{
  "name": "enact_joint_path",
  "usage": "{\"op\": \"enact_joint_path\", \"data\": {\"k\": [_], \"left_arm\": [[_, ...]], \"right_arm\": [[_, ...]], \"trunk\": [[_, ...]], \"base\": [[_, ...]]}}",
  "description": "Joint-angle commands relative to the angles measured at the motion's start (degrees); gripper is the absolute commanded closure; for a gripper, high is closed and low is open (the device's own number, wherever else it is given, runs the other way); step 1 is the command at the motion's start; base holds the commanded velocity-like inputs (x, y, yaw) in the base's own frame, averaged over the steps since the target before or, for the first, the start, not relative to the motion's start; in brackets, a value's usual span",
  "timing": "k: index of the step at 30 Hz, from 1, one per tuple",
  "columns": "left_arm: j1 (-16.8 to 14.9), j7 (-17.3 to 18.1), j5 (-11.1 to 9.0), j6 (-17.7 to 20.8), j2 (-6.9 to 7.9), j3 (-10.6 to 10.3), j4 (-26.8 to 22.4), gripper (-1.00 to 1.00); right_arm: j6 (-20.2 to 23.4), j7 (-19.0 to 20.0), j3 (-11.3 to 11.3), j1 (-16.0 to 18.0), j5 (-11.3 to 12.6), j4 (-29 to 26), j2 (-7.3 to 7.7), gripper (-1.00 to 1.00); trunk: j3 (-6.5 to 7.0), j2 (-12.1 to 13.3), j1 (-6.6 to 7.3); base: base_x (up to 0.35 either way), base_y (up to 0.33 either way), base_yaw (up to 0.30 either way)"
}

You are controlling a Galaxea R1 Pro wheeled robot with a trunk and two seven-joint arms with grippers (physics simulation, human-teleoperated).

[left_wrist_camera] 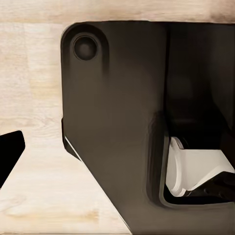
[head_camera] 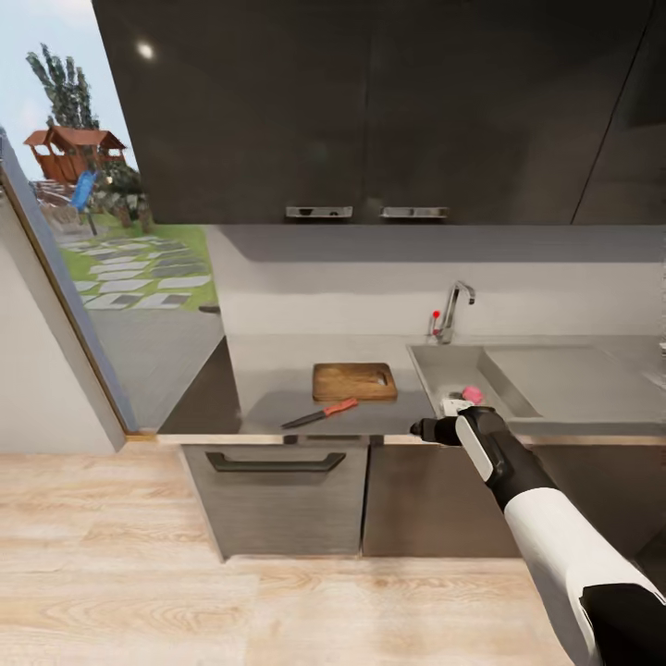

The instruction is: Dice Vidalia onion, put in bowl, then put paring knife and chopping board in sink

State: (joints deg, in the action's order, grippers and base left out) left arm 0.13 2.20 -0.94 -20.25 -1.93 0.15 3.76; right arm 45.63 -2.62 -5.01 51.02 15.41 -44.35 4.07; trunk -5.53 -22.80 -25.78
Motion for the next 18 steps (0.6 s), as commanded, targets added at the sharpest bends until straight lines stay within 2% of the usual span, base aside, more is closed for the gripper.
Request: {"op": "enact_joint_path", "data": {"k": [1,7,12,18], "left_arm": [[-0.04,0.18,-0.12,-0.31,0.00,0.03,0.10,-1.00],[-0.04,0.18,-0.12,-0.30,0.06,0.03,0.09,-1.00],[-0.05,0.18,-0.12,-0.30,0.08,0.03,0.04,-1.00],[-0.08,0.18,-0.12,-0.31,0.09,0.03,0.04,-1.00]], "right_arm": [[0.19,-0.28,-0.25,0.04,0.41,0.00,0.07,-1.00],[-0.06,-0.09,-0.26,0.04,0.31,0.40,-0.01,-1.00],[-0.56,0.06,-0.26,0.04,0.18,1.31,-0.07,-1.00],[-3.79,0.15,-0.26,0.04,0.08,4.40,-0.11,-1.00]], "trunk": [[-0.11,-0.12,0.00],[-0.11,-0.12,0.00],[-0.11,-0.12,0.00],[-0.11,-0.12,0.00]], "base": [[-0.338,0.000,0.000],[-0.284,0.000,0.000],[-0.072,0.000,0.000],[-0.012,0.000,0.000]]}}
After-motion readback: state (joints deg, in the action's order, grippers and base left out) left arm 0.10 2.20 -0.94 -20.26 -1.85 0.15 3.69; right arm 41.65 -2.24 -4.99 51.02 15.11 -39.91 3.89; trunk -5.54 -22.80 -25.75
